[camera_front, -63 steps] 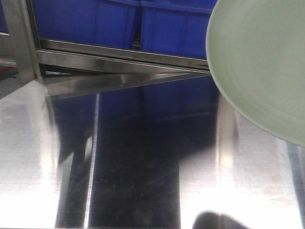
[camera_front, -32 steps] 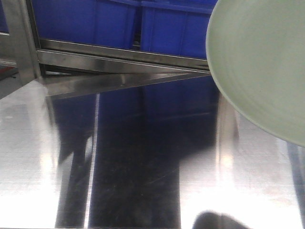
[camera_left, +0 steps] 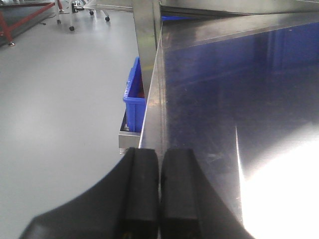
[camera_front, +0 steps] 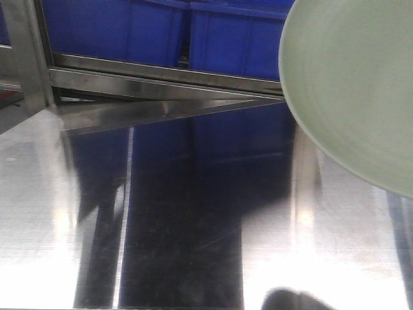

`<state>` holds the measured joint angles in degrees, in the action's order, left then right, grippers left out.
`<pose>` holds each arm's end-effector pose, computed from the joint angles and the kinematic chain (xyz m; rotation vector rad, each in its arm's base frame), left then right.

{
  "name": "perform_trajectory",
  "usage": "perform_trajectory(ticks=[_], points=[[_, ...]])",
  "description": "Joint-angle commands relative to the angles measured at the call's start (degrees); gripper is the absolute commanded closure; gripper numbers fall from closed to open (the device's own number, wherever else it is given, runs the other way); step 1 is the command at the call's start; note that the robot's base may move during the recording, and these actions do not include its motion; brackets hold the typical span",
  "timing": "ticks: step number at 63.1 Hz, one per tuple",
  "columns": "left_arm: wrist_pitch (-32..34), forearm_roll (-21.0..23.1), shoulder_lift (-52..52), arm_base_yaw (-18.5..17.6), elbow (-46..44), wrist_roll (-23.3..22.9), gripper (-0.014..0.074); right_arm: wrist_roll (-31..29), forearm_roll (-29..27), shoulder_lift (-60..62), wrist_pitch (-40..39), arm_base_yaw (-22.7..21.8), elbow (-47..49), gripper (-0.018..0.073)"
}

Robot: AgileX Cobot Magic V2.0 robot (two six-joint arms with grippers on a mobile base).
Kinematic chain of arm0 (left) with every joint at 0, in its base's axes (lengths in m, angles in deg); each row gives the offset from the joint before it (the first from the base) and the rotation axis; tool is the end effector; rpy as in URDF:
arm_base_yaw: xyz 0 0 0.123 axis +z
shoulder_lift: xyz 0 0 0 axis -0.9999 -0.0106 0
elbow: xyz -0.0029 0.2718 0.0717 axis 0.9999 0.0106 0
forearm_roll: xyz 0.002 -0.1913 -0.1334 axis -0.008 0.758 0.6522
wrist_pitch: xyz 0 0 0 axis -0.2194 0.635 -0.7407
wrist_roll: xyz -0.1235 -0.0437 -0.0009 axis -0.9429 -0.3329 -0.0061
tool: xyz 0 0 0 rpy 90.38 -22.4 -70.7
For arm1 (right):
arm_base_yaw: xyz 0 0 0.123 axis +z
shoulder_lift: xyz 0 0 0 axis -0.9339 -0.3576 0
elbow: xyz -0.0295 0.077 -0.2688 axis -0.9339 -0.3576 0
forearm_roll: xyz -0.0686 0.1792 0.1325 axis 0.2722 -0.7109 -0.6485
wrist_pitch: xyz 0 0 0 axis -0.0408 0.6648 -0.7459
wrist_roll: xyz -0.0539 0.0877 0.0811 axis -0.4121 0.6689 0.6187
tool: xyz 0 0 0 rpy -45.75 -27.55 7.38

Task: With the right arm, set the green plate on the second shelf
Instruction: 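Hold the plate raised in the right gripper, then drive the base away from the table carrying the plate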

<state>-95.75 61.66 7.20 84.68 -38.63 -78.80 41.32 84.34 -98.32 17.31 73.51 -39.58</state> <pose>0.0774 0.0061 0.1720 0.0222 1.8193 0.0402 0.1070 0.0063 0.2576 0.2086 1.6885 0.2770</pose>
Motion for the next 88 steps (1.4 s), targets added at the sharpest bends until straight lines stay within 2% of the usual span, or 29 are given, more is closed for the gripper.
perform_trajectory(ticks=[1,88], points=[[3.31,-0.21,1.30,-0.36,2.37,-0.13,0.0472,-0.06,0.27,-0.11,-6.27,-0.44,2.03,0.0511],[3.31,-0.21,1.30,-0.36,2.37,-0.13,0.0472,-0.06,0.27,-0.11,-6.27,-0.44,2.03,0.0511]])
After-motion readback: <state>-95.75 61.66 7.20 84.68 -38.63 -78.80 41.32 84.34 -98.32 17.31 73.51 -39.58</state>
